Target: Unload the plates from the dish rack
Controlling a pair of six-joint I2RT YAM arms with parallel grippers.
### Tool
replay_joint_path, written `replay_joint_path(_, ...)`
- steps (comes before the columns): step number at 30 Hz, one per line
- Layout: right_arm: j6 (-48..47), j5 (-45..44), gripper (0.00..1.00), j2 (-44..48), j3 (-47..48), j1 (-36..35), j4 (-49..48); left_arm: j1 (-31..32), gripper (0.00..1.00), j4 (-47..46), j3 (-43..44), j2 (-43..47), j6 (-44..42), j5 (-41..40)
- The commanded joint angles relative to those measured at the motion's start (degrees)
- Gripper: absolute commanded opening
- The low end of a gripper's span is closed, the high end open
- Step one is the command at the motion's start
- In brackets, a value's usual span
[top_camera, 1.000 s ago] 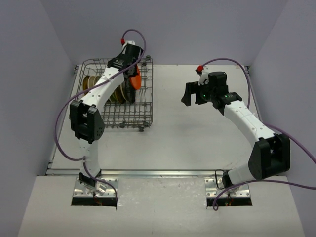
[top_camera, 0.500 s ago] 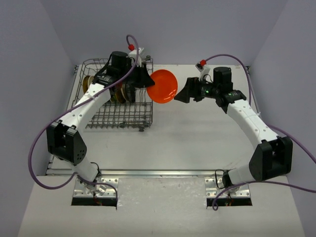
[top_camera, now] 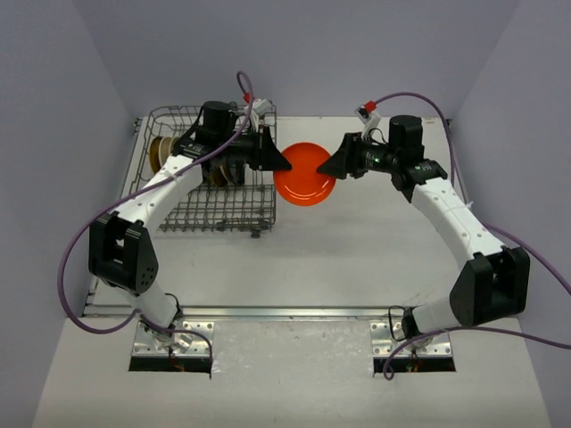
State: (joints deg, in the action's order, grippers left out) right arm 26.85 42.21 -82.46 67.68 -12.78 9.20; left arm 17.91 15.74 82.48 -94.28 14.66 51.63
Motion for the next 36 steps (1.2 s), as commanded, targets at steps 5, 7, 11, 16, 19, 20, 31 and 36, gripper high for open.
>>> replay_joint_path(5, 0.4, 2.1, 0.32, 0.5, 0.4, 2.2, -3.4, 0.0, 0.00, -5.3, -1.3, 1.0, 1.5, 4.3)
replay_joint_path(7, 0.9, 2.7, 0.02, 0.2, 0.2, 2.2, -3.7, 0.0, 0.10, -5.1, -1.0, 0.8, 2.2, 2.7)
replay_joint_path(11, 3.2, 4.1, 0.00, -1.1, 0.1, 3.7, -3.8, 0.0, 0.62, -2.1, 0.1, 0.4, 2.2, -3.7)
replay_joint_path(16, 7.5, 5.5, 0.00, -2.6, -0.4, 7.7, -5.5, 0.0, 0.92, 0.0, 0.1, 1.4, 1.5, -10.8)
replay_joint_path(19, 9.8, 4.2, 0.00, -4.7, 0.0, 11.7, -5.4, -1.1, 1.00, 1.4, 0.2, 2.5, 1.5, -19.0)
replay_joint_path(20, 10.3, 3.7, 0.00, -5.5, 0.1, 13.0, -5.2, -1.7, 1.00, 1.8, 0.2, 2.8, 1.9, -22.3)
replay_joint_path(31, 6.4, -20.4, 0.00, -20.3, 6.2, 22.9, 2.6, -7.3, 1.00, 5.7, 0.6, 7.5, -0.7, -55.1)
replay_joint_path(36, 6.7, -21.2, 0.00, -29.4, 12.1, 23.7, 2.7, -7.4, 0.99, 6.6, 0.8, 6.5, -2.0, -61.9)
